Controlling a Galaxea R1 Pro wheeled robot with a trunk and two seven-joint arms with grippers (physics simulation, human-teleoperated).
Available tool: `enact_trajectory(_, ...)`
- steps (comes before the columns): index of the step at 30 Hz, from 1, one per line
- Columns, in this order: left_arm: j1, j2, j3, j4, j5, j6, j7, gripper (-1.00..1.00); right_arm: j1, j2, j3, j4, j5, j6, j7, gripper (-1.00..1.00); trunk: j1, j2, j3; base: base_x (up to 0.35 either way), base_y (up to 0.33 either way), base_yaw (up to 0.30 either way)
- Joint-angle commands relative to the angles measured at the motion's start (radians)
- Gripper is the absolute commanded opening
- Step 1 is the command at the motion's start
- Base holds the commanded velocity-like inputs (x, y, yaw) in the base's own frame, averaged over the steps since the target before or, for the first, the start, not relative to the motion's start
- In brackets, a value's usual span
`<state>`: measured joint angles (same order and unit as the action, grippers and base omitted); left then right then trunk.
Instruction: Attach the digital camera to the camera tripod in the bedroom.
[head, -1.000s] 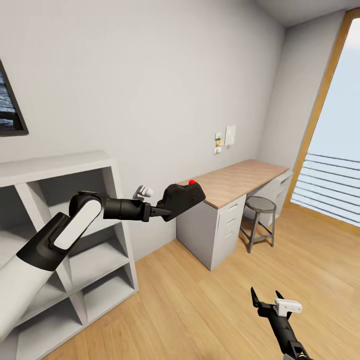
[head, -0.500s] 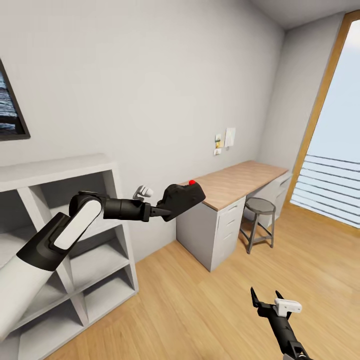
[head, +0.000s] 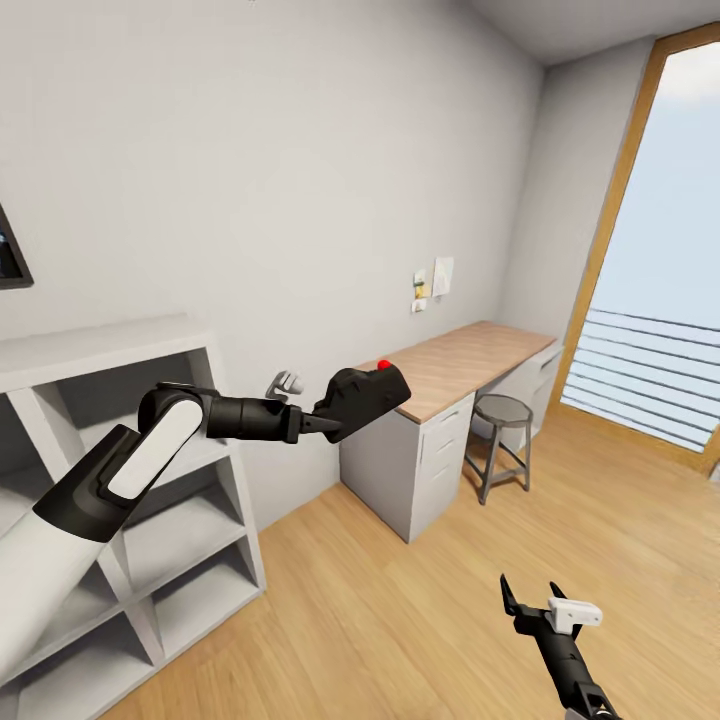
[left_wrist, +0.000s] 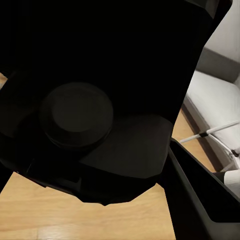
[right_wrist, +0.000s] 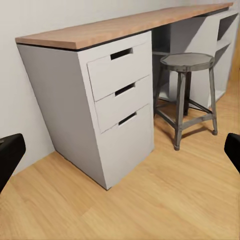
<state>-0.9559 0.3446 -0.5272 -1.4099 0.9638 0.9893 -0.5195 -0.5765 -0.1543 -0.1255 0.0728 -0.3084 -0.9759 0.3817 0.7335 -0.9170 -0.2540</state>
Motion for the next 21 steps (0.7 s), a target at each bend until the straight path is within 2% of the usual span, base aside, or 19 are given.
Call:
enact_trajectory(1, -0.001, 0.001, -0.001, 0.000, -0.002, 0.002, -0.007, -1.00, -0.002, 0.000, -0.008, 0.004, -0.003, -0.004, 0.010, 1.00, -0.004, 0.006, 0.002, 0.000, 0.000, -0.024)
enact_trajectory(9, -0.001, 0.001, -0.001, 0.000, -0.002, 0.002, -0.007, -1.00, -0.002, 0.002, -0.008, 0.004, -0.002, -0.003, 0.010, 1.00, -0.034, 0.062, 0.027, 0.000, 0.000, -0.080)
enact_trajectory(21, -0.001, 0.001, -0.002, 0.000, -0.001, 0.002, -0.007, -1.00, -0.002, 0.003, -0.008, 0.004, -0.003, -0.003, 0.010, 1.00, -0.080, 0.146, 0.064, 0.000, 0.000, -0.179)
